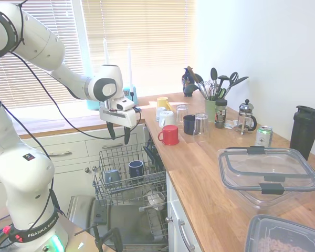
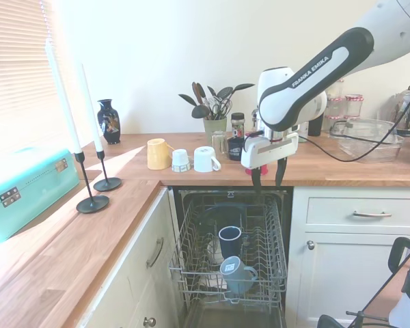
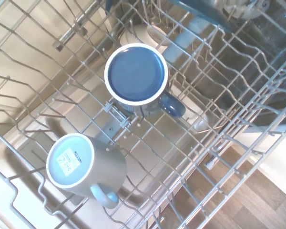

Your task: Move a mug from dishwasher to table

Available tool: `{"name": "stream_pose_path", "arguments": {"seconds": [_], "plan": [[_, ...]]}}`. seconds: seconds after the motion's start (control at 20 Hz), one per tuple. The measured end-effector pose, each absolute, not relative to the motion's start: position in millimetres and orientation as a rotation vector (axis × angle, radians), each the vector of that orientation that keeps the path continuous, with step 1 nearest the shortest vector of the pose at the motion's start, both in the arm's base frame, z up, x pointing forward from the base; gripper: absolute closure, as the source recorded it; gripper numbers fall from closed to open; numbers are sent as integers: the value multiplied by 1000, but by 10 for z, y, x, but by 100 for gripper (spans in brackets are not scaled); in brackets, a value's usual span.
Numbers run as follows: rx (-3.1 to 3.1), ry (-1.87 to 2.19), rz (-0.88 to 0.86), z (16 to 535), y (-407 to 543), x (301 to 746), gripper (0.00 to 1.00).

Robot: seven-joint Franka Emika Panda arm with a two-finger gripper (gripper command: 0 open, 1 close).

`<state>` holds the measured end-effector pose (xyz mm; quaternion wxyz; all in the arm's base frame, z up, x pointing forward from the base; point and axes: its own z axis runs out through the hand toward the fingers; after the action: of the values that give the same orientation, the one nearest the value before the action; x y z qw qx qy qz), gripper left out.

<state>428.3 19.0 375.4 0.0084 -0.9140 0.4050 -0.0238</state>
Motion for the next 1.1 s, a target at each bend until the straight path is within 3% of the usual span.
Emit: {"name": "stream_pose_path", "arguments": {"seconds": [0.4,1.1], "plan": [[-2942,1195,-84,3611,179,4316,0],[-3255,819,37,2340,1056,4650,0]]}}
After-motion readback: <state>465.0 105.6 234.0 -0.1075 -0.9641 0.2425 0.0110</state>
